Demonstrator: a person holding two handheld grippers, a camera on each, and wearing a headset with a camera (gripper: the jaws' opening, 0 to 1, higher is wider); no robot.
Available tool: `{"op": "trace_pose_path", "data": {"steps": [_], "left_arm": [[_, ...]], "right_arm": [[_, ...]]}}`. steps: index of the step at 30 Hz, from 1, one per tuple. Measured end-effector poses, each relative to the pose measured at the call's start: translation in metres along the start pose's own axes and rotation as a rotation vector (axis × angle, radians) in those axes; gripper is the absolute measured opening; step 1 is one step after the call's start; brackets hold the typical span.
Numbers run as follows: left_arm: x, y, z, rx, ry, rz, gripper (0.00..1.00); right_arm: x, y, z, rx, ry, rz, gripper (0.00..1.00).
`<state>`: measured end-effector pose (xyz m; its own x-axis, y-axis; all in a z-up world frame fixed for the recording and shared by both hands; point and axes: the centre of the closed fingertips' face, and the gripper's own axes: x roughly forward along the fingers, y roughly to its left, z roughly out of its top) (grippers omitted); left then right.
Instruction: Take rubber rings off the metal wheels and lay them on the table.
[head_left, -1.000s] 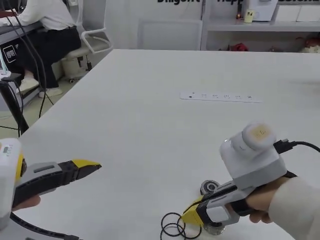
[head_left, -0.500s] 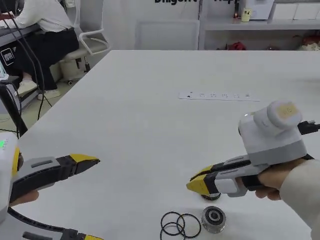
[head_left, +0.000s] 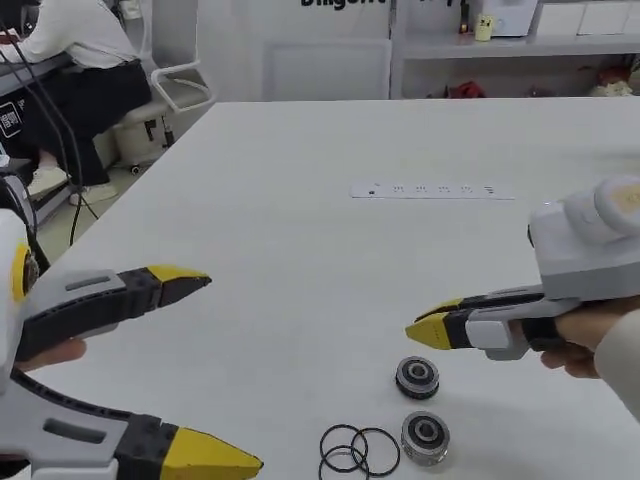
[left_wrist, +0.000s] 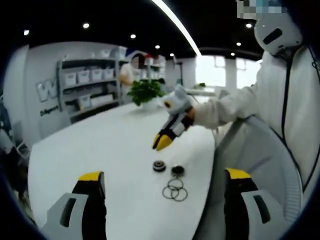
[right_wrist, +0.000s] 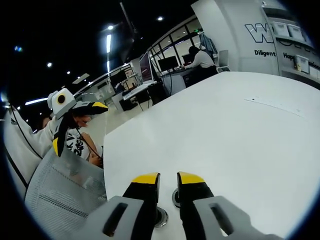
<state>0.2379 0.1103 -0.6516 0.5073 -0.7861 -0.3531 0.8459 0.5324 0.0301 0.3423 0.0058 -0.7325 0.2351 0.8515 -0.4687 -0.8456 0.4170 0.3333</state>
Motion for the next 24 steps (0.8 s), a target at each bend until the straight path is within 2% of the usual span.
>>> {"op": "trace_pose_path", "data": {"steps": [5, 10, 12, 18, 24], "left_arm": [[0.005, 0.005, 0.015, 0.035, -0.016, -0.01, 1.0], [0.013, 0.009, 0.043, 0.075, -0.071, -0.031, 1.0], [0.017, 0.013, 0.05, 0.099, -0.075, -0.034, 1.0], [0.029, 0.017, 0.067, 0.147, -0.088, -0.057, 1.0], [0.045, 0.024, 0.08, 0.173, -0.099, -0.078, 0.97]], "right_arm": [[-0.004, -0.01, -0.007, 0.003, 0.006, -0.027, 0.13], [-0.006, -0.018, -0.015, -0.004, 0.014, -0.033, 0.14], [-0.007, -0.02, -0.019, -0.011, 0.024, -0.034, 0.15], [-0.007, -0.023, -0.027, -0.044, 0.047, -0.031, 0.17], [-0.008, -0.03, -0.038, -0.054, 0.078, -0.038, 0.18]]}}
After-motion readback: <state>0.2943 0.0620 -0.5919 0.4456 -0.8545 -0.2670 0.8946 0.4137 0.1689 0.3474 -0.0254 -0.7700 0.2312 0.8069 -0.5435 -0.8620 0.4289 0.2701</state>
